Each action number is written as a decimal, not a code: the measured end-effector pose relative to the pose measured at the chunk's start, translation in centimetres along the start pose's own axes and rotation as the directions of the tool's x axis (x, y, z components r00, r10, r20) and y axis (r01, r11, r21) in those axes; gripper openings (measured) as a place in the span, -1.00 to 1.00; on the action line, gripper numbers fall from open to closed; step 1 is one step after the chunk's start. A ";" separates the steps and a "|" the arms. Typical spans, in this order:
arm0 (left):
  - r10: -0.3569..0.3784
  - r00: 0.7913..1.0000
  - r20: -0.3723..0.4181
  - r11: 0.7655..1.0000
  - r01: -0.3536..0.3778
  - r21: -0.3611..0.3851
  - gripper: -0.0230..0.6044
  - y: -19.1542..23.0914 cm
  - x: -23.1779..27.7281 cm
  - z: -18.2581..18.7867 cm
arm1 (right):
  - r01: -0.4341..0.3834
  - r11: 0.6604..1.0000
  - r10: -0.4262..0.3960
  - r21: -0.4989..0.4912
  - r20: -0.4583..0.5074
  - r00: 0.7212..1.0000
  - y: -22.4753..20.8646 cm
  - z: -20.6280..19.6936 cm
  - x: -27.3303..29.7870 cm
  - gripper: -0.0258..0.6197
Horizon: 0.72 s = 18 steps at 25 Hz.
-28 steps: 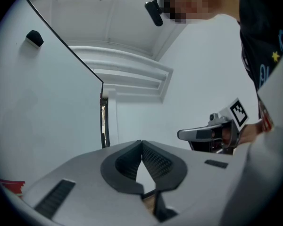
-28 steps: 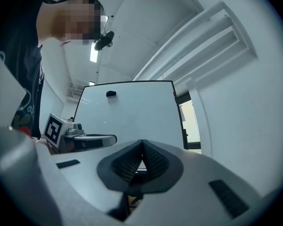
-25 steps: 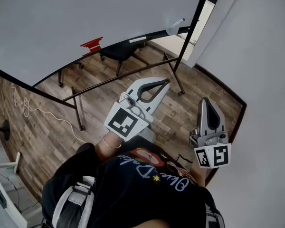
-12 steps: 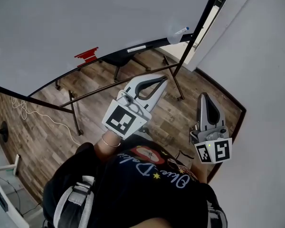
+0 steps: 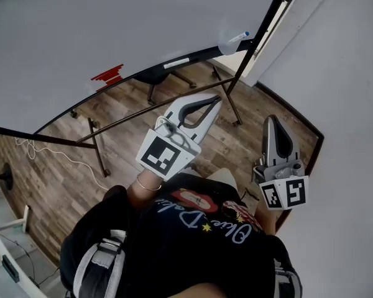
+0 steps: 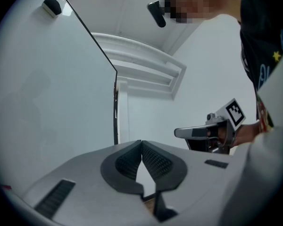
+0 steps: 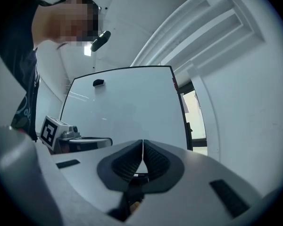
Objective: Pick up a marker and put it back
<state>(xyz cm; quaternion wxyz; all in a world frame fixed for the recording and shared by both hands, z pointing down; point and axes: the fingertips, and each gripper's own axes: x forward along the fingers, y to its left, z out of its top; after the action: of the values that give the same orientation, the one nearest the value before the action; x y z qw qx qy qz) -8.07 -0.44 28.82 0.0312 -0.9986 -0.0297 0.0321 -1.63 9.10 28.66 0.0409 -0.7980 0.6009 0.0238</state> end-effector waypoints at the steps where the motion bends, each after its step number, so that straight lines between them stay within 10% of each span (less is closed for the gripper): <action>1: 0.001 1.000 -0.005 1.000 -0.001 -0.003 -0.92 0.0 0.0 -0.3 | 0.002 1.000 -0.002 0.006 -0.006 1.000 -0.2 -0.2 0.1 -0.92; 18: 0.230 0.973 -0.039 0.973 -0.229 0.010 -0.92 5.1 4.9 -1.3 | -0.199 0.978 0.200 0.060 -0.021 0.979 -6.8 -0.4 9.0 -0.92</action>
<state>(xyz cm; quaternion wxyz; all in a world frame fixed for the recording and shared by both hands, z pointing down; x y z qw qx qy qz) -2.80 -5.25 29.45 0.0306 -0.9957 0.0866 0.0157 7.40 2.38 28.48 0.0530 -0.7324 0.6788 -0.0003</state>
